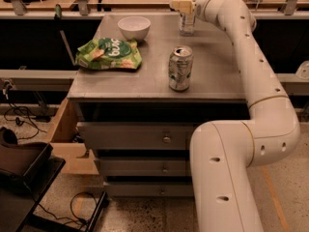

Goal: Pick blue plastic bottle

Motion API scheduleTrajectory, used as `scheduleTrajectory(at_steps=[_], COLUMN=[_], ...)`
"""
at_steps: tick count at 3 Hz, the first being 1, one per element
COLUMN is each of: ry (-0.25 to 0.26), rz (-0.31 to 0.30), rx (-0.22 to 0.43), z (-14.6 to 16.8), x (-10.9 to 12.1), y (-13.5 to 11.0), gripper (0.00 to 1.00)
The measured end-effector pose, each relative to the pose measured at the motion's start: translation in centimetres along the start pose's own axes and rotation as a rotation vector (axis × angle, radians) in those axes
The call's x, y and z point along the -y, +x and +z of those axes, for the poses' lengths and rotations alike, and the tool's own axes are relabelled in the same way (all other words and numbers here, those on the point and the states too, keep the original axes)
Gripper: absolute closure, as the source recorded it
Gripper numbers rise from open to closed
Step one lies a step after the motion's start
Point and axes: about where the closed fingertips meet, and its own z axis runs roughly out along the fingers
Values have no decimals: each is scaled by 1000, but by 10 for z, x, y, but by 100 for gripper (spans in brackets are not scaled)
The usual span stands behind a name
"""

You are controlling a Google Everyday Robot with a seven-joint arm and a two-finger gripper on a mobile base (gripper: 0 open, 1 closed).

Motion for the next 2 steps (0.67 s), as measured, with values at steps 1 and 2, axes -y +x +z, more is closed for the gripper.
scheduleTrajectory(at_steps=[1, 2], ry=[-20, -23], rz=[3, 4], rx=[-3, -5], z=[11, 14], x=[-15, -17], y=[4, 6], gripper=[40, 72])
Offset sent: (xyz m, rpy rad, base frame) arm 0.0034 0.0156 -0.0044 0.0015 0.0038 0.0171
